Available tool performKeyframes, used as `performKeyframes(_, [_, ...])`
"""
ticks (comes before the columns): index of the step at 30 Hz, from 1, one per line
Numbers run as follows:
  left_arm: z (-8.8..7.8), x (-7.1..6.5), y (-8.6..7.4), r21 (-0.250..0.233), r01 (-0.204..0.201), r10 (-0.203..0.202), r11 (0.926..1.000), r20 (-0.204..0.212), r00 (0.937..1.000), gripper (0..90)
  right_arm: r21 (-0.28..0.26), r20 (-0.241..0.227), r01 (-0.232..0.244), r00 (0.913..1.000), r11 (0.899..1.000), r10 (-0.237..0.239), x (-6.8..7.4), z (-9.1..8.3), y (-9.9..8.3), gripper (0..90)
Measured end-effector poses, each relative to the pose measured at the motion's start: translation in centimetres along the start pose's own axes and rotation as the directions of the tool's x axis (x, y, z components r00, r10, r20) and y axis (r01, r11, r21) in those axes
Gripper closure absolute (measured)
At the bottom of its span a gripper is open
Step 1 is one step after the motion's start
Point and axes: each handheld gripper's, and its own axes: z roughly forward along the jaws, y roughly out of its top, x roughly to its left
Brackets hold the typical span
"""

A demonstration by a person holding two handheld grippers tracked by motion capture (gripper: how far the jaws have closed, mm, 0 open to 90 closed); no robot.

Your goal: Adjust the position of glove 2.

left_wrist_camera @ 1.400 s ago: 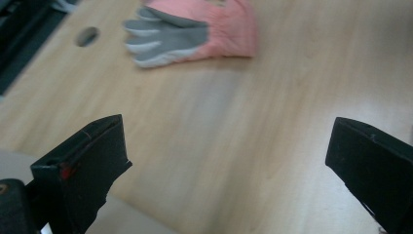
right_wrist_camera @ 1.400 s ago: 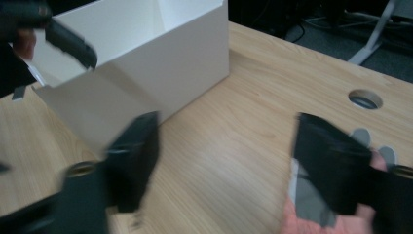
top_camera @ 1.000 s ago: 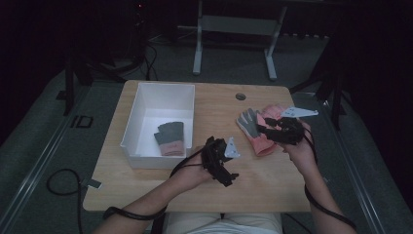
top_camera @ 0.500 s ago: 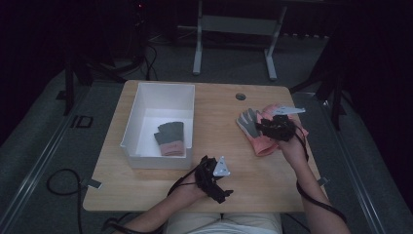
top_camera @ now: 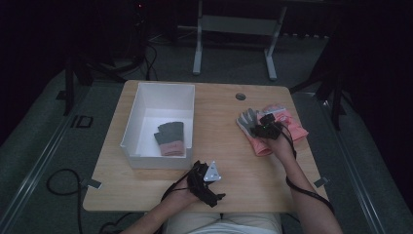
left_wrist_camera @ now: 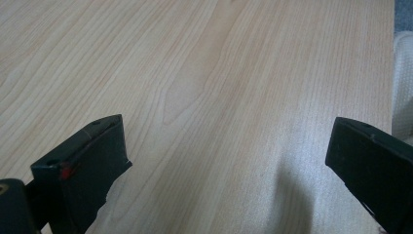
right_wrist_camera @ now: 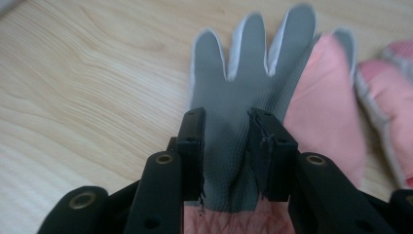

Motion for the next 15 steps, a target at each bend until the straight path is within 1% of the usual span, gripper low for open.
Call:
performKeyframes(1, [0.0, 0.0, -0.1, 0.003, -0.001, 0.001, 1.0000, -0.001, 1.0000, 1.3, 0.014, 0.007, 0.002, 1.0000, 1.000, -0.002, -0.1, 0.5, -0.1, 66.3])
performKeyframes(2, [0.1, 0.1, -0.2, -0.001, 0.005, -0.005, 1.0000, -0.002, 1.0000, 1.3, 0.021, 0.005, 0.001, 1.0000, 1.000, -0.001, -0.2, 0.8, -0.2, 66.0])
performKeyframes(3, [0.0, 0.1, -0.4, -0.005, 0.007, -0.007, 1.0000, -0.006, 1.0000, 1.3, 0.024, 0.008, -0.009, 0.9999, 1.000, 0.009, -0.2, 1.0, -0.3, 65.0])
performKeyframes(4, [0.0, 0.1, -0.4, -0.005, 0.008, -0.008, 1.0000, -0.009, 0.9999, 1.3, 0.031, 0.016, -0.008, 0.9998, 0.999, 0.008, -0.2, 1.2, -0.4, 64.1])
performKeyframes(8, [0.1, 0.1, -0.6, -0.005, 0.004, -0.004, 1.0000, -0.012, 0.9999, 1.3, 0.046, 0.023, -0.001, 0.9997, 0.999, 0.000, -0.1, 1.4, -0.3, 63.4])
performKeyframes(10, [0.1, 0.1, -0.6, -0.008, -0.003, 0.003, 1.0000, -0.009, 1.0000, 1.3, 0.068, 0.039, 0.001, 0.9992, 0.998, -0.003, 0.2, 1.7, -0.2, 68.3])
performKeyframes(11, [0.1, 0.0, -0.7, -0.010, -0.006, 0.006, 0.9999, -0.010, 0.9999, 1.3, 0.073, 0.043, -0.011, 0.9991, 0.997, 0.008, 0.3, 1.7, -0.1, 70.8])
performKeyframes(13, [0.2, 0.0, -0.7, -0.007, -0.012, 0.011, 0.9999, -0.012, 0.9999, 1.3, 0.081, 0.049, -0.057, 0.9974, 0.995, 0.053, 0.3, 1.7, 0.0, 75.2])
performKeyframes(15, [0.3, 0.0, -0.8, -0.015, -0.010, 0.010, 0.9998, -0.011, 0.9999, 1.3, 0.074, 0.054, -0.083, 0.9954, 0.994, 0.079, 0.2, 1.7, 0.1, 79.6])
